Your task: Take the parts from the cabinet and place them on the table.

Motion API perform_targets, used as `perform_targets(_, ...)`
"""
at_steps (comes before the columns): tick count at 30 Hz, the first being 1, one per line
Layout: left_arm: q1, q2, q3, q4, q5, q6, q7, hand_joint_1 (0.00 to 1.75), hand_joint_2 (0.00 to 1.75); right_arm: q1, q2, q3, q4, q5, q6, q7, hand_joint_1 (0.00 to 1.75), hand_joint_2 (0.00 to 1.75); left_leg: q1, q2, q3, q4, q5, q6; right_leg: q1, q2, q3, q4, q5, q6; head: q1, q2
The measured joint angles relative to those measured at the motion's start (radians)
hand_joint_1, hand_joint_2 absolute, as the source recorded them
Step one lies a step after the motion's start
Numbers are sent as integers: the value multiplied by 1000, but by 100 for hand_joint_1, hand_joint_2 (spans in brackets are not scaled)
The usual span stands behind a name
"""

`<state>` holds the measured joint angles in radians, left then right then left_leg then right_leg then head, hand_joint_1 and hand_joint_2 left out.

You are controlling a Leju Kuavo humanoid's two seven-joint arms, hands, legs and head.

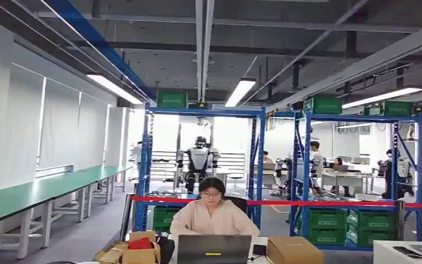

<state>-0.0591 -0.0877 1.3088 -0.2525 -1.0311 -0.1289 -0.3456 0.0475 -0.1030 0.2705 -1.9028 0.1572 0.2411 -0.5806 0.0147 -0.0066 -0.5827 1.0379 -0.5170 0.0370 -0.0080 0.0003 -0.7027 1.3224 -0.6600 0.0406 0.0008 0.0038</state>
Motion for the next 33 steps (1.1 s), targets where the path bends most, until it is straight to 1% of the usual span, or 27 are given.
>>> perform_targets(1,1,0,0,0,-1,0,0,0,0,0,0,0,0,0,0,0,175,175,0,-1,8,0,-5,-1,0,0,15,-51,48,-1,0,0)
perform_targets(2,1,0,0,0,-2,0,0,0,0,0,0,0,0,0,1,0,175,175,0,-3,19,0,-12,-3,0,0,50,-143,110,-4,0,0)
perform_targets(3,0,0,0,0,-2,0,0,0,0,-1,0,-1,0,0,1,0,175,175,-1,-4,30,-1,-18,-6,1,0,87,-232,163,-11,0,0)
perform_targets(4,1,-1,0,0,-2,0,0,0,0,-1,0,-1,0,0,2,-1,175,175,0,-4,32,-4,-23,-11,5,2,104,-265,159,-18,1,0)
perform_targets(5,-3,-2,1,0,-2,0,0,0,0,0,0,-1,-1,1,2,-2,175,175,-3,-6,32,-2,-24,-16,10,2,106,-280,164,-22,0,0)
perform_targets(7,-2,-3,1,0,-5,0,0,0,0,1,0,-2,-1,2,2,-3,175,175,-1,-4,28,-8,-24,-28,12,4,105,-287,152,-29,0,0)
perform_targets(8,-1,-3,1,0,-5,0,0,0,0,2,0,-4,-2,1,2,-3,175,175,-2,-4,33,-14,-23,-34,12,5,107,-291,152,-33,0,0)
perform_targets(9,-3,-3,1,0,-6,1,0,0,0,3,0,-4,-2,1,2,-5,175,175,-3,-3,36,-12,-31,-39,1,3,118,-307,156,-40,1,0)
perform_targets(10,-4,-4,1,0,-6,1,0,0,0,3,0,-4,-3,1,2,-6,175,175,-3,-2,32,4,-40,-43,0,2,126,-313,156,-41,1,0)
perform_targets(11,-4,-4,2,0,-7,0,0,0,0,3,0,-4,-3,0,2,-6,175,175,-2,-2,5,57,-69,-46,0,-1,131,-314,153,-47,0,0)
perform_targets(13,-4,-4,2,0,-7,1,0,0,0,6,0,-4,-3,0,2,-6,175,175,-1,-2,-85,222,-135,-51,0,-4,138,-314,145,-54,1,0)
perform_targets(14,-1,-4,3,0,-7,2,0,0,0,7,0,-5,-3,0,2,-6,175,175,-1,-2,-121,282,-144,-53,0,-4,142,-314,141,-55,1,0)
perform_targets(15,1,-4,3,0,-7,2,0,0,0,9,0,-5,-3,0,2,-6,175,175,-1,-2,-133,290,-128,-54,0,-2,149,-314,137,-55,1,0)
perform_targets(16,2,-4,4,0,-7,2,0,0,0,10,0,-4,-3,0,2,-6,175,175,0,-2,-123,254,-89,-53,0,0,157,-314,131,-53,1,0)
perform_targets(18,0,-4,5,0,-7,2,0,0,0,9,0,-4,-3,0,2,-6,175,175,1,-1,-58,86,23,-47,0,1,181,-314,116,-47,1,0)
perform_targets(19,1,-4,5,0,-7,2,0,0,0,9,0,-4,-3,0,2,-6,175,175,0,-1,-32,31,41,-42,0,1,187,-314,107,-41,1,0)
perform_targets(20,-2,-4,5,0,-7,1,0,0,0,7,0,-5,-3,0,3,-7,175,175,-5,-1,-26,16,34,-38,8,3,186,-309,103,-33,2,0)
perform_targets(22,-3,-5,5,0,-7,1,0,0,0,7,0,-5,-3,1,5,-6,175,175,-8,-1,-27,10,23,-30,5,3,183,-315,104,-27,1,0)
perform_targets(23,-1,-5,5,0,-7,2,0,0,0,6,0,-5,-3,1,8,-6,175,175,-10,-2,-26,9,21,-25,3,2,186,-320,103,-21,1,0)
perform_targets(25,-2,-6,6,0,-7,2,-1,0,0,5,0,-6,-5,0,8,-6,175,175,0,-2,-12,-6,22,-14,2,2,190,-303,84,-8,1,0)
perform_targets(26,-4,-6,6,0,-6,2,-2,0,0,2,0,-6,-5,0,8,-7,175,175,1,-1,-7,-9,20,-9,2,2,164,-252,58,-4,1,0)
perform_targets(28,-5,-6,6,0,-7,2,-1,0,0,4,0,-7,-5,0,8,-6,175,175,1,-1,-2,-9,14,-3,-1,2,77,-98,-1,1,1,0)
perform_targets(29,-5,-7,6,0,-7,2,-1,0,0,7,0,-7,-4,0,8,-6,175,175,1,-2,1,-9,10,-2,-1,2,30,-25,-18,2,1,0)
perform_targets(30,-4,-7,6,0,-7,2,-1,0,0,8,0,-7,-4,0,8,-6,175,175,1,-2,7,-9,5,-3,-1,2,8,-4,-4,3,1,0)
perform_targets(31,-2,-7,6,0,-7,1,-1,0,0,8,0,-8,-4,0,8,-6,175,175,1,-2,16,-9,-1,-3,-1,2,11,-31,31,3,1,0)
perform_targets(32,-1,-7,6,0,-7,2,-2,0,0,8,0,-8,-4,0,8,-6,175,175,1,-3,27,-9,-8,-5,0,2,34,-99,84,2,1,0)
perform_targets(33,-1,-7,7,0,-7,2,-2,0,0,8,0,-8,-4,0,8,-6,175,175,0,-4,38,-9,-15,-8,0,2,67,-185,141,-3,1,0)
